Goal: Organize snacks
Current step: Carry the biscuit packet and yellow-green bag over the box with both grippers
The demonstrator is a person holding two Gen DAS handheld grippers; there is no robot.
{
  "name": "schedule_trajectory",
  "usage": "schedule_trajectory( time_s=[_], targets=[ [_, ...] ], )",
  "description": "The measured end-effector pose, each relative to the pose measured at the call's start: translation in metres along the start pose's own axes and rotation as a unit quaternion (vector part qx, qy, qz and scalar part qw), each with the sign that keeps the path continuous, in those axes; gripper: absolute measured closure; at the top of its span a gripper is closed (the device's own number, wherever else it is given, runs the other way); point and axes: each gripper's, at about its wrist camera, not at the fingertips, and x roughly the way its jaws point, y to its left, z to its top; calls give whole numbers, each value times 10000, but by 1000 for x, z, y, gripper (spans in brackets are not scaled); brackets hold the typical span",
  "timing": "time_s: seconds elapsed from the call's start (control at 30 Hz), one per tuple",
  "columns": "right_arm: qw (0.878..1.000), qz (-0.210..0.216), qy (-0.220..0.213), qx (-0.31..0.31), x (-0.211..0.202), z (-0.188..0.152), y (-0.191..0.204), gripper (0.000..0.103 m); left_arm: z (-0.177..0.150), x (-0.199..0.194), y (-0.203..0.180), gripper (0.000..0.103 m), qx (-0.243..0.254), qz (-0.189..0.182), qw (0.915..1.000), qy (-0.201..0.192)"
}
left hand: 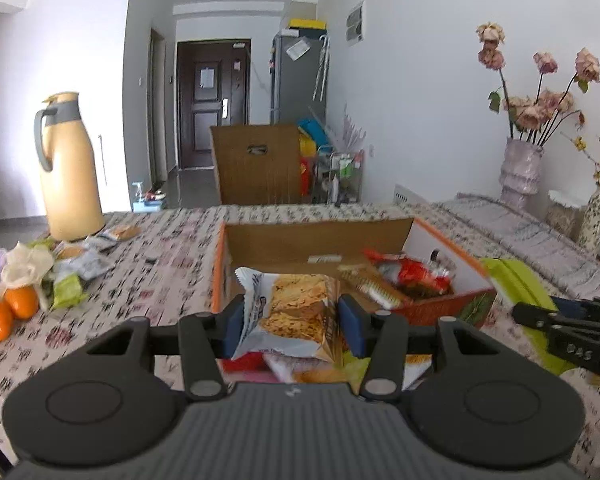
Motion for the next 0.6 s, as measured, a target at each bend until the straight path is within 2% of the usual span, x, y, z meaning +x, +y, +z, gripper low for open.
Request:
schedule_trajectory(
  time_s=[0.27,0.6],
  targets=[
    [9995,91,-291,-100,27,31,11,70,26,20,-13,53,35,-55,9996,-267],
    [9985,97,-477,-261,73,68,19,70,58,65,-20,53,-10,41,9995,-305]
  ],
)
